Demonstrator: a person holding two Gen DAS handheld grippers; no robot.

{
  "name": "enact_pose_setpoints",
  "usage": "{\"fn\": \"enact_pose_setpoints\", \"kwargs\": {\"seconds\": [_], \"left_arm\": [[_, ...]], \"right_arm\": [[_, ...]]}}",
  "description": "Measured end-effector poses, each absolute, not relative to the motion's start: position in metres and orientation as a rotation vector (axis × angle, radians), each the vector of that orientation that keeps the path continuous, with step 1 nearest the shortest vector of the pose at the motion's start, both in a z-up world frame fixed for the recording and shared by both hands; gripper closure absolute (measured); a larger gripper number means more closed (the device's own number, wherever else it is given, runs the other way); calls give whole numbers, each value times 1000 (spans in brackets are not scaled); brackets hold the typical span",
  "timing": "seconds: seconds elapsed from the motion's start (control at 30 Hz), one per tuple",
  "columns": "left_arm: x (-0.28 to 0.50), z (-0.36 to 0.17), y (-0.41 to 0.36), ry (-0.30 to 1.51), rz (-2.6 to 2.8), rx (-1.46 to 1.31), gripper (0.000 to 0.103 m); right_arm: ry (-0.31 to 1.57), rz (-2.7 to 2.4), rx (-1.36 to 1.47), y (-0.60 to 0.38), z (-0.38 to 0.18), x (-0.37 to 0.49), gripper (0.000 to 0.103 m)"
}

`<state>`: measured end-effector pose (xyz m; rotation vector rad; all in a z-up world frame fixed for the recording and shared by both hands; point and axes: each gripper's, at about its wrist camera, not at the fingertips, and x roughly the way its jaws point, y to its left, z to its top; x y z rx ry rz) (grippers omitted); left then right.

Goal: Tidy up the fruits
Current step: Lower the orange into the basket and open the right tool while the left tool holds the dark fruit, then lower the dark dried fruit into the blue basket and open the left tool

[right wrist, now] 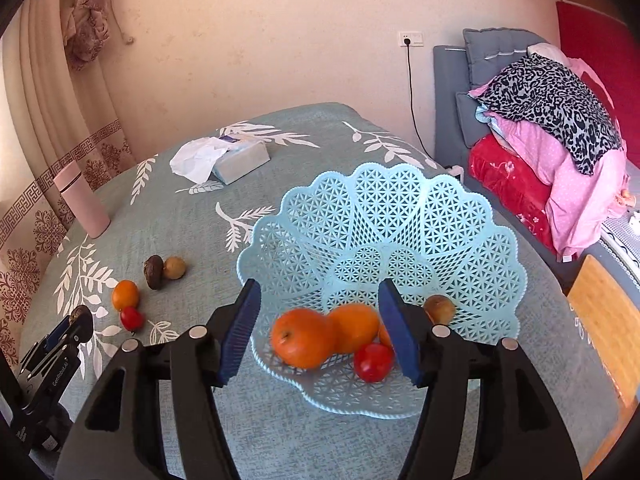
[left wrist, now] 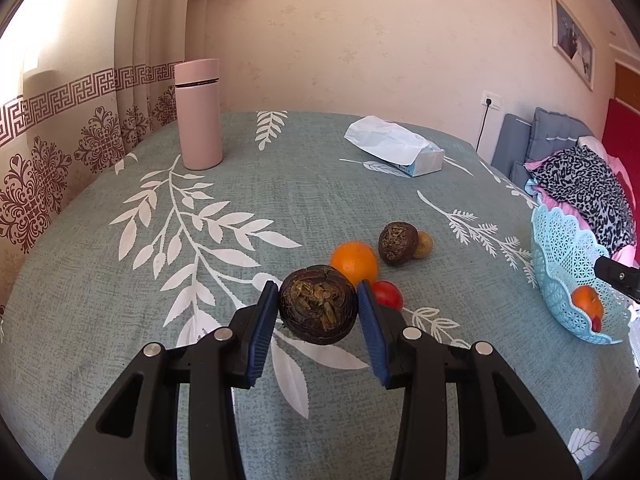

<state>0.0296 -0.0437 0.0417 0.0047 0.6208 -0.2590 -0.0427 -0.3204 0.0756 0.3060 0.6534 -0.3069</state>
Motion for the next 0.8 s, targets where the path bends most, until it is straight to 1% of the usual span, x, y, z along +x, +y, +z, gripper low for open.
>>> {"fn": "enact_pose_setpoints", "kwargs": {"seconds": [0.2, 0.23, 0.3, 0.5, 0.53, 0.57, 0.6, 0.8], "left_arm": [[32, 43, -43, 634, -283, -13, 62], [32, 43, -44, 642, -287, -16, 62], [32, 42, -44, 664, -304, -30, 62], [22, 48, -53, 678, -341, -32, 62], [20, 49, -56, 677, -348, -28, 62], [18, 51, -59, 678, -359, -26, 62], [15, 53, -63, 681, -372, -26, 62], [2, 68, -93, 663, -443, 1, 62]], "right_arm": [[605, -370, 351, -340, 79, -67, 40], [600, -385, 355, -344, 78, -71, 39], [590, -420, 354, -350, 77, -80, 28], [548, -526, 336, -367, 72, -104, 27], [538, -540, 339, -370, 71, -107, 26], [528, -553, 346, -373, 71, -110, 21], [516, -563, 356, -377, 71, -113, 20], [505, -565, 363, -390, 66, -117, 19]]}}
